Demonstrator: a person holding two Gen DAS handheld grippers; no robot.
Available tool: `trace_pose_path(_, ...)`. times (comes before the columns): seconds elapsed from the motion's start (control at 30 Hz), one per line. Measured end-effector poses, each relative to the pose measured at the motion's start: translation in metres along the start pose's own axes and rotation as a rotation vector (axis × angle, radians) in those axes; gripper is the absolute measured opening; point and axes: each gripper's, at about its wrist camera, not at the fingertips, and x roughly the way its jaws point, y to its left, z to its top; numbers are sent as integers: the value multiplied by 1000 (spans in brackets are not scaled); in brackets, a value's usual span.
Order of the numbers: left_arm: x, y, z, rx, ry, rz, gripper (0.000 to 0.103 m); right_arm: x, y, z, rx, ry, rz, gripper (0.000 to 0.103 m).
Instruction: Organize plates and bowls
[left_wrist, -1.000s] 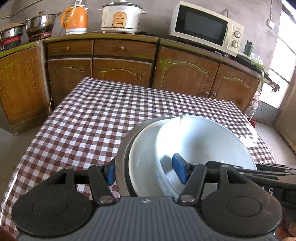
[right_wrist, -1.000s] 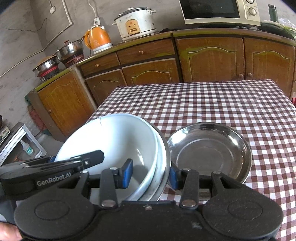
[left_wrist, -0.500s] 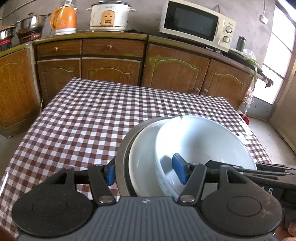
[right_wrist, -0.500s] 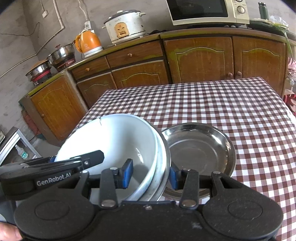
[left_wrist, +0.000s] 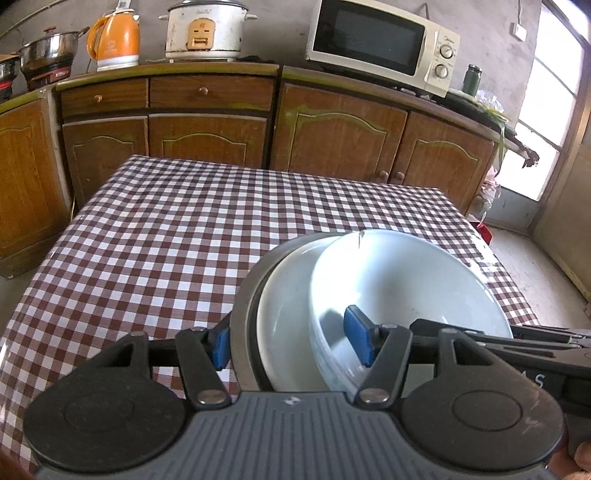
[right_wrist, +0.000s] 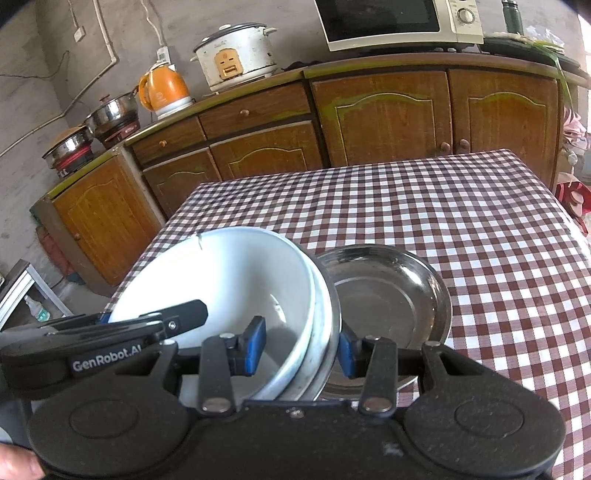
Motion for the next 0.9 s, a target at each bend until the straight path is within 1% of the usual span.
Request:
trace_pose_path(0.67, 22, -21, -1, 30, 26, -32, 62, 1, -29, -4, 42, 5, -36, 50)
trace_pose_path(0.9, 31, -22, 0, 37, 39, -40, 62, 6, -36, -4, 52, 11, -44, 50)
